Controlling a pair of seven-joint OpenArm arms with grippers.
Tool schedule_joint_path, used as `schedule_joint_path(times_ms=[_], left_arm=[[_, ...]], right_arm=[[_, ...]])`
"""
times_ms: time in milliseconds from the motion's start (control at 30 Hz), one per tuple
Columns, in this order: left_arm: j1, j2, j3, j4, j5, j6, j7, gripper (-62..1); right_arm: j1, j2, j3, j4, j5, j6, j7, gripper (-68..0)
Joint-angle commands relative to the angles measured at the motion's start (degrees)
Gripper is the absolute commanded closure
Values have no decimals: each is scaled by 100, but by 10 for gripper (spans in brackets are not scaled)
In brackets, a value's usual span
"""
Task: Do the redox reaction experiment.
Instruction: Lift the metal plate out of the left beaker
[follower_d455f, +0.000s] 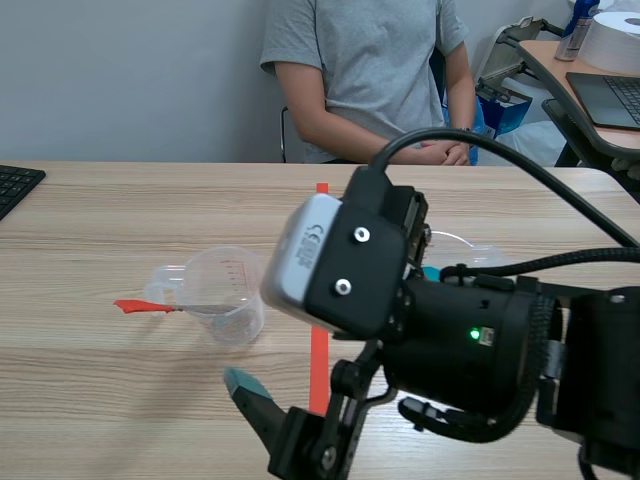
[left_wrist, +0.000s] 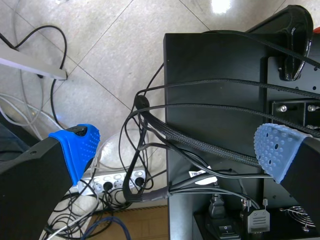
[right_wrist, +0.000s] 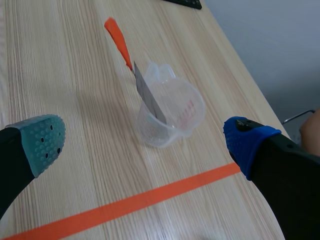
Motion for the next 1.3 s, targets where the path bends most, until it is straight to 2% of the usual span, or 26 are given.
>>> schedule_joint_path(times_ms=[0, 100, 200, 367, 567, 667, 733, 767, 833, 900, 1033, 1267], left_arm=[[13, -4, -35, 85, -17, -15, -61, -623], [13, -4, -35, 85, -17, -15, -59, -623], [13, -4, -35, 85, -17, -15, -59, -623], [13, -2, -35, 85, -17, -15, -59, -623], [13, -2, -35, 85, -17, -15, -59, -623], [13, -2, -35, 85, -17, -15, -59, -623], [13, -2, -35, 85, -17, -15, -59, -623], [13, -4, -35, 85, -17, -15, -59, -623], [13, -4, -35, 87, -17, -28, -79, -623], [-15, -2, -35, 87, -33, -210, -179, -623], [0, -4, -33, 85, -31, -229, -188, -623], [-2, -7, -31, 81, -33, -227, -186, -623]], right_arm=[[184, -142, -76, -107, -70, -31, 68, -679], [422, -387, -385, -372, -289, -155, 50, -679], [667, -599, -699, -658, -496, -164, 2, -679], [1021, -949, -1176, -1180, -719, -444, -20, -679], [1408, -1351, -1537, -1729, -844, -673, -37, -679], [1582, -1528, -1665, -1937, -938, -935, -39, -679], [1676, -1622, -1707, -2039, -1043, -935, -57, -679], [1698, -1652, -1711, -2072, -1073, -946, -79, -679], [1709, -1655, -1716, -2081, -1204, -1130, -79, -679], [1709, -1652, -1716, -2081, -1276, -1351, -79, -679], [1764, -1652, -1716, -2081, -1285, -1381, -74, -679], [1775, -1652, -1716, -2081, -1287, -1696, -35, -679]])
